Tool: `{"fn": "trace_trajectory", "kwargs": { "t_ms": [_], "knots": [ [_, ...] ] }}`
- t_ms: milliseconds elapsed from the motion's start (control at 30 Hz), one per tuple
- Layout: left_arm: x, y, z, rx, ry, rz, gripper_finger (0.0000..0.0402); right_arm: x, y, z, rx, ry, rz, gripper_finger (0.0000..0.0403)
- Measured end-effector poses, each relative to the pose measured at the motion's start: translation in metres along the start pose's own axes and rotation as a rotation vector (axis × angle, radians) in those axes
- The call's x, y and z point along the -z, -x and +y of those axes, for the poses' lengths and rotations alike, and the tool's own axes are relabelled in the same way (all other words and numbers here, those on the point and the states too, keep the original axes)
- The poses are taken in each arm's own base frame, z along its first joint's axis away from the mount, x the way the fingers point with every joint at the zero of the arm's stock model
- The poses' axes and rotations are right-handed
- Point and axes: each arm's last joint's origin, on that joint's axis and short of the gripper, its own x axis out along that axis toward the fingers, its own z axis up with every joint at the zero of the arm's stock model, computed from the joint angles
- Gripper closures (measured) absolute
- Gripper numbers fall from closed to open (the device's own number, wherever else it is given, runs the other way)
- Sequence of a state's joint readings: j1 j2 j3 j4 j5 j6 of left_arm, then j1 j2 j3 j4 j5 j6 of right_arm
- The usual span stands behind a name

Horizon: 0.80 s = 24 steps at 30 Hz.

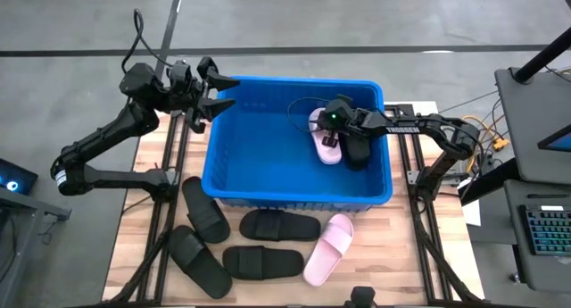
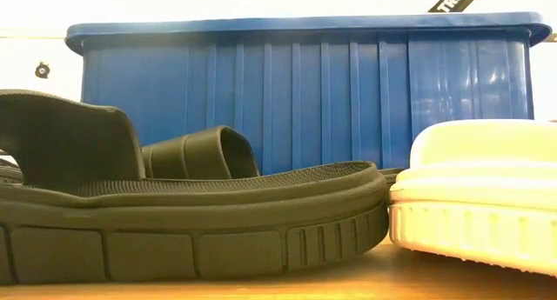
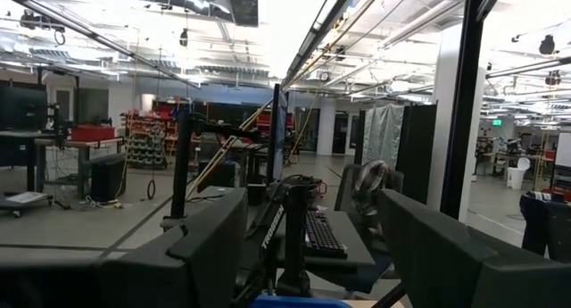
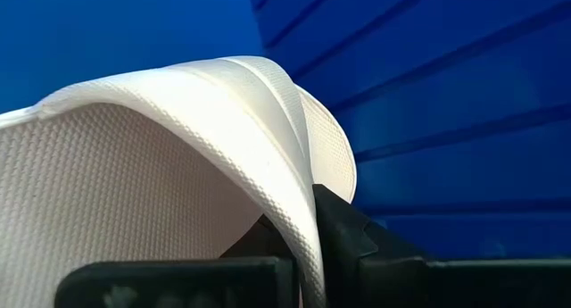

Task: Pick and place slides into bin
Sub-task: Put the pink slide into the blue container

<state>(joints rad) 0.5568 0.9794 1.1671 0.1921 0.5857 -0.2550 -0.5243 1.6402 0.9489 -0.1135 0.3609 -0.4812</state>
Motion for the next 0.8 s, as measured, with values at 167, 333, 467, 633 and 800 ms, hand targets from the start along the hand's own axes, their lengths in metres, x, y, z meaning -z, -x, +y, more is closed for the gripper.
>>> {"fn": "trace_trajectory", "kwargs": {
  "t_ms": [167,333,467,633,800],
  "knots": [
    [0.0000,0.0000,0.0000,0.000,0.000,0.000,0.0164,0.0004,0.0000,0.0000,0.004,0.010,0.005,0.0373],
    [0.0000,0.0000,0.0000,0.000,0.000,0.000,0.0164,0.0005,0.0000,-0.0001,0.008,0.016,0.007,0.0335],
    [0.0000,0.0000,0.0000,0.000,0.000,0.000,0.0164,0.0007,-0.0001,-0.0002,0.011,0.017,0.010,0.0295],
    [0.0000,0.0000,0.0000,0.000,0.000,0.000,0.0164,0.0002,0.0009,-0.0008,0.000,-0.028,0.025,0.0245],
    [-0.0001,0.0001,-0.0001,0.001,0.000,0.000,0.0164,-0.0014,0.0052,-0.0029,-0.042,-0.074,0.089,0.0206]
  ]
}}
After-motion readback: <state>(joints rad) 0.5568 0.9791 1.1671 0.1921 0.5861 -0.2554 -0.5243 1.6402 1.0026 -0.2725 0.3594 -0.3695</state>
